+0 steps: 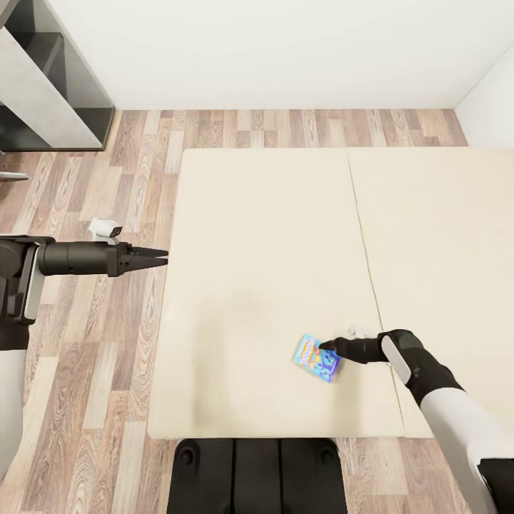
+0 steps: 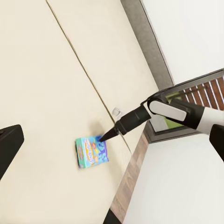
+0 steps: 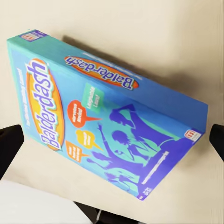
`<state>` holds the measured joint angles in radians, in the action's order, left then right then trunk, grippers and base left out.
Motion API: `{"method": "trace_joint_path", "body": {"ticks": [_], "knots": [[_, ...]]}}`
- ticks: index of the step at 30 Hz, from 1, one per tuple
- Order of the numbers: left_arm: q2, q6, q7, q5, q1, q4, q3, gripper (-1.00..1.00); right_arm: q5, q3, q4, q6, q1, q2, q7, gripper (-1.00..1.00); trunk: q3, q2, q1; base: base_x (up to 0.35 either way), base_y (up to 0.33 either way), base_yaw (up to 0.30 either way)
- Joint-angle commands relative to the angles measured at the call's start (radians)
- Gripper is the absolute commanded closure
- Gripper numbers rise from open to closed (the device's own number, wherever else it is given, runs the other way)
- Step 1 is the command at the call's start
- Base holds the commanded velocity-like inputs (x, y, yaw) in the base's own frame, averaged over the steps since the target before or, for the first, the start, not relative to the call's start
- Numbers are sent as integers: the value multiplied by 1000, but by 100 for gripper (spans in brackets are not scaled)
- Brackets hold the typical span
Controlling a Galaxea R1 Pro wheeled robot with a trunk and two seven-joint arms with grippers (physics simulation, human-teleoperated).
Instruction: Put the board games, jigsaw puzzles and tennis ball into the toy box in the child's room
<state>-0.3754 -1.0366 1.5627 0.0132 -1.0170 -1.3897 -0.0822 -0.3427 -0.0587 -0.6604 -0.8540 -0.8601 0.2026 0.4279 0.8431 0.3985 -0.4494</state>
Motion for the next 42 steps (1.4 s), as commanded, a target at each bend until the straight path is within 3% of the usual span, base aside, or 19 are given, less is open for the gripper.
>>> {"method": "trace_joint_path", "body": {"ticks": [1, 36, 42], "knots": [[0, -11, 3, 0, 0, 0, 1, -100, 5, -8, -1, -2, 0, -3, 4, -100, 1, 2, -1, 0, 0, 0], [0, -11, 3, 0, 0, 0, 1, -100, 1, -20, -1, -3, -1, -14, 5, -100, 1, 2, -1, 0, 0, 0], [0, -11, 3, 0, 0, 0, 2, -100, 1, -21, -1, -5, -2, -41, 5, -100, 1, 2, -1, 0, 0, 0]]}}
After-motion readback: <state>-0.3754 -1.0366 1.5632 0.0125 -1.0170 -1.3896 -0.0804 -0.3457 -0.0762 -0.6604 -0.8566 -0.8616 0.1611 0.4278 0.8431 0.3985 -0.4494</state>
